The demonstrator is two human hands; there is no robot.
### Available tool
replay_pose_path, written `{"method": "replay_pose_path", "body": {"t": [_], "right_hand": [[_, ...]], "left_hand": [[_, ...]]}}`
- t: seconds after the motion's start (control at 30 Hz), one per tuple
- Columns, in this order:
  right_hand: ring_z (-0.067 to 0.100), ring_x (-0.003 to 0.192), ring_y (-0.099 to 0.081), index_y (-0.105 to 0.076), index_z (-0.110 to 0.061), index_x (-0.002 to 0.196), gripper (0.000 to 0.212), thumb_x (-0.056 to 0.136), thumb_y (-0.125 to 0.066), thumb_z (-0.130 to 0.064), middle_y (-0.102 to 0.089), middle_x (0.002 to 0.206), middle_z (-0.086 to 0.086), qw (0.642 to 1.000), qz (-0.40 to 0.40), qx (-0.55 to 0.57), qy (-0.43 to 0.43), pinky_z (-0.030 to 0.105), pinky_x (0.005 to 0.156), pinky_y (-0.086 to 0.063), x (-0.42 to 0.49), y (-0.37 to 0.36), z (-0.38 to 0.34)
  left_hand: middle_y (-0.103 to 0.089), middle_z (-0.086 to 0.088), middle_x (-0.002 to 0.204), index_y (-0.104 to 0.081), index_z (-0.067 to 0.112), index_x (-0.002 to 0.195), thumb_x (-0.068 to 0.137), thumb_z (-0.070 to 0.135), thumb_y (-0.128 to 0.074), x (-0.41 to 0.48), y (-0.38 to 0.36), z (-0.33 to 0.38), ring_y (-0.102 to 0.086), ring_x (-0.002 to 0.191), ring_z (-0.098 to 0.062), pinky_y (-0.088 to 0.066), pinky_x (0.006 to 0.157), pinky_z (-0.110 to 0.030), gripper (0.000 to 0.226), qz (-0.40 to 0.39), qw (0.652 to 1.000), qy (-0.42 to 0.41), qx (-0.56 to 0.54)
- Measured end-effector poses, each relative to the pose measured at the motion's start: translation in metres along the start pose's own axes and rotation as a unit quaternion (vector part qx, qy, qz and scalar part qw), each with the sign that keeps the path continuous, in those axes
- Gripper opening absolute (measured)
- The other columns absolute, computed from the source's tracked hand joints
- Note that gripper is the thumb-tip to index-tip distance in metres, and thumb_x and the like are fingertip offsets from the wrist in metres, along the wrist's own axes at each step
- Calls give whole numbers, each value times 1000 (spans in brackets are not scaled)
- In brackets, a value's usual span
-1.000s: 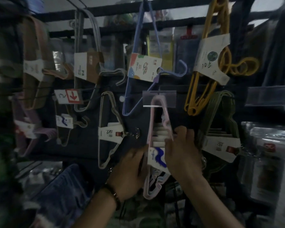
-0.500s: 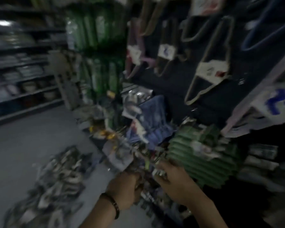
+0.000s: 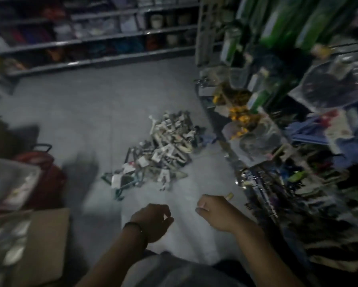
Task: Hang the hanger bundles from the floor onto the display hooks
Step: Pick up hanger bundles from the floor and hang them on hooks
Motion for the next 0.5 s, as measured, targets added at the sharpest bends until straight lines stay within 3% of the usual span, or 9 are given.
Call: {"method": "replay_pose_path", "body": {"t": [0.13, 0.27, 0.37, 0.5], "right_hand": [[12, 93, -66, -66, -24, 107, 28, 101, -61, -50, -68, 105, -4, 999, -48, -13, -6, 35, 85, -59, 46, -25, -47], [17, 94, -66, -64, -25, 96, 23, 101, -59, -47, -70, 103, -3, 998, -22, -65, -5, 38, 85, -58, 108, -16, -75], [22, 91, -67, -63, -20, 87, 27, 101, -59, -43, -71, 93, 0, 997, -1, -74, -20, 41, 88, -57, 157, 7, -89], [28, 90, -69, -70, -8, 94, 37, 103, -55, -40, -74, 94, 9, 998, -14, -67, -11, 44, 87, -59, 244, 39, -98]], "left_hand": [[-72, -1, 126, -66, 29, 131, 108, 47, -49, -2, 17, -64, -69, 109, -20, -58, 98, -38, 33, 11, 996, 45, -70], [-72, 0, 124, -68, 29, 128, 108, 42, -51, 26, 33, -102, -69, 105, -17, -60, 96, -36, 29, 22, 988, 89, -125], [-71, -3, 126, -69, 27, 127, 108, 41, -51, 62, 56, -118, -70, 106, -21, -60, 96, -38, 30, 29, 981, 117, -151], [-72, -4, 124, -70, 26, 127, 107, 44, -52, 133, 100, -131, -70, 105, -21, -60, 95, -37, 32, 39, 974, 139, -176]]}}
Point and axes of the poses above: each hand's wrist, its own x-axis towards the middle knuckle, its own y-axis out of the back of the hand, z = x × y, the point moved 5 cm from there along x, towards the middle knuckle
